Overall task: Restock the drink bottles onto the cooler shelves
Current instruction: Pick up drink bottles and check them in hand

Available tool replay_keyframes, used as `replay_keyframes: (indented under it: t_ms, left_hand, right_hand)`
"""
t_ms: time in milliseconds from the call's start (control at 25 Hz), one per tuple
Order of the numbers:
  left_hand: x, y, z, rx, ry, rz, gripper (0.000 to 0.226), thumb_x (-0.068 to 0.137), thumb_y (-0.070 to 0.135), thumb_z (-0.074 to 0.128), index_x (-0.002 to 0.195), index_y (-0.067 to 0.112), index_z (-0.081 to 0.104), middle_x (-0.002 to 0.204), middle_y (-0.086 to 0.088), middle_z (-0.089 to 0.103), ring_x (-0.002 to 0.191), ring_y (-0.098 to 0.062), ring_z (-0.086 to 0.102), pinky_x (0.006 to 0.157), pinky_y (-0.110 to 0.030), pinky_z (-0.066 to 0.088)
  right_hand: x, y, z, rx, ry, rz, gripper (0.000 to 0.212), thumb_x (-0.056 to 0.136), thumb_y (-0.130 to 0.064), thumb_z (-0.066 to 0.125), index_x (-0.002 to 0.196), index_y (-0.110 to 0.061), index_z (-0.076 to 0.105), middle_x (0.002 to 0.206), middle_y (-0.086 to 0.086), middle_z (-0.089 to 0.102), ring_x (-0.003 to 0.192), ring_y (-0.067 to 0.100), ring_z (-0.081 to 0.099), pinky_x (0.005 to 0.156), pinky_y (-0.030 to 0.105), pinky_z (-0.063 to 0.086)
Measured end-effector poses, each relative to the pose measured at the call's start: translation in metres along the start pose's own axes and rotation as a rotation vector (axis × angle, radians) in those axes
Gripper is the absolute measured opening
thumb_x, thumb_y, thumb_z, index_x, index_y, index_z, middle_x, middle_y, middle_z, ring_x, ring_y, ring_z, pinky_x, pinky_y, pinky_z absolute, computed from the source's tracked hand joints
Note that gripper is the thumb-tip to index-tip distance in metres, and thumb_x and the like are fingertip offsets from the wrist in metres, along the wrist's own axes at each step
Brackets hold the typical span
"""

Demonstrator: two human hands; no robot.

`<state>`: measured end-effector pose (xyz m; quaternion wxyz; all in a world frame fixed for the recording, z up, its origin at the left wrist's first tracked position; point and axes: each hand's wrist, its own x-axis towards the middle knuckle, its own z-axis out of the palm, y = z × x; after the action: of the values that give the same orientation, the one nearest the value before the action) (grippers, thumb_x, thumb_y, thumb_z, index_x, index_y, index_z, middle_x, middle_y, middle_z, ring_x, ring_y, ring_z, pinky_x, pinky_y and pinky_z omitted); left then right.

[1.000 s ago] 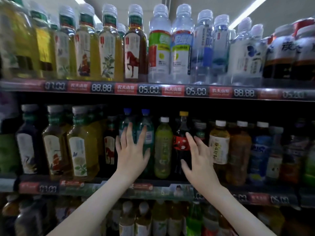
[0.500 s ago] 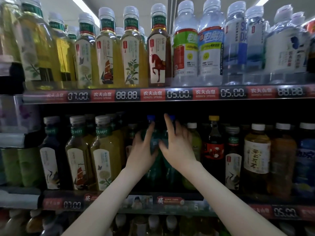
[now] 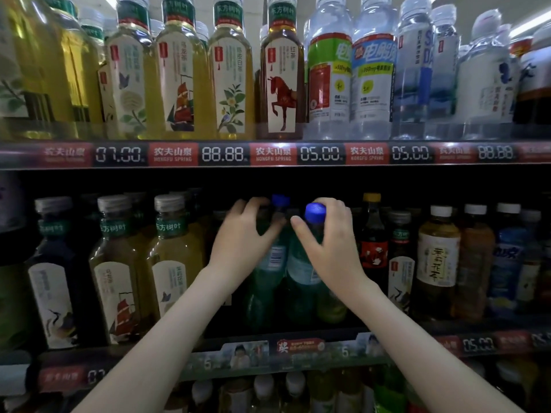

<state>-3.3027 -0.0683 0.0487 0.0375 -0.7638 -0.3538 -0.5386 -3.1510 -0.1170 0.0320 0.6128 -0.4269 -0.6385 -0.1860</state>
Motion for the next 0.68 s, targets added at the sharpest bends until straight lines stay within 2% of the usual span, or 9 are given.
replay_keyframes:
  t_ms: [120,200,280,360,480,560,680]
  left_hand:
    - [-0.003,0.015,0.004,-0.139,-0.14,-0.071,0.043,0.084,0.037,0.066,0.12,0.019,0.051,0.112,-0.004,0.058,0.102,-0.02,0.055,0.081,-0.025,0.042]
    - [-0.005,0.023,0.009,-0.201,-0.21,-0.135,0.035,0.085,0.034,0.064,0.113,0.018,0.052,0.1,-0.003,0.063,0.093,-0.021,0.059,0.076,-0.029,0.047]
    - [-0.011,0.025,0.013,-0.164,-0.107,-0.07,0.024,0.088,0.033,0.061,0.104,0.015,0.055,0.09,-0.001,0.062,0.084,-0.02,0.06,0.069,-0.028,0.045]
    - [-0.018,0.028,0.011,-0.196,0.056,-0.008,0.025,0.092,0.035,0.057,0.103,0.013,0.057,0.086,0.001,0.061,0.079,-0.016,0.059,0.065,-0.023,0.043]
    - [-0.025,0.046,-0.005,-0.277,0.291,0.083,0.034,0.093,0.039,0.05,0.105,0.008,0.059,0.086,0.005,0.059,0.076,-0.006,0.055,0.067,-0.01,0.039]
    - [-0.031,0.067,-0.019,-0.303,0.387,0.143,0.033,0.094,0.036,0.05,0.104,0.006,0.059,0.088,0.006,0.057,0.076,-0.003,0.052,0.071,-0.008,0.036]
    - [-0.053,0.105,-0.035,-0.374,0.399,0.197,0.029,0.094,0.035,0.051,0.105,0.01,0.058,0.087,0.007,0.056,0.075,-0.002,0.052,0.071,-0.012,0.037]
  right_hand:
    - [-0.004,-0.006,-0.015,0.258,-0.126,0.144,0.016,0.094,-0.023,0.059,0.097,-0.01,0.05,0.075,-0.002,0.05,0.066,0.004,0.048,0.063,0.014,0.038]
    - [-0.008,-0.008,-0.018,0.325,-0.127,0.196,0.008,0.096,-0.017,0.055,0.096,-0.011,0.049,0.072,-0.004,0.049,0.061,0.002,0.047,0.06,0.013,0.037]
    - [-0.012,-0.011,-0.021,0.359,-0.048,0.212,0.005,0.096,-0.015,0.053,0.095,-0.015,0.048,0.072,0.0,0.049,0.059,0.006,0.046,0.057,0.015,0.038]
    - [-0.016,-0.017,-0.03,0.379,0.024,0.182,0.008,0.097,-0.015,0.052,0.094,-0.02,0.047,0.073,0.006,0.05,0.059,0.015,0.047,0.057,0.02,0.038]
    - [-0.012,-0.031,-0.056,0.371,0.067,0.086,0.008,0.096,-0.016,0.055,0.096,-0.021,0.048,0.077,-0.003,0.051,0.063,0.006,0.049,0.062,0.016,0.041]
    - [-0.008,-0.038,-0.078,0.355,0.056,0.114,0.009,0.094,-0.022,0.058,0.096,-0.02,0.05,0.082,-0.003,0.051,0.07,0.005,0.049,0.068,0.015,0.041]
    - [-0.015,-0.038,-0.113,0.12,-0.067,0.109,0.015,0.09,-0.035,0.063,0.091,-0.022,0.054,0.087,-0.009,0.045,0.086,0.01,0.045,0.077,0.01,0.034]
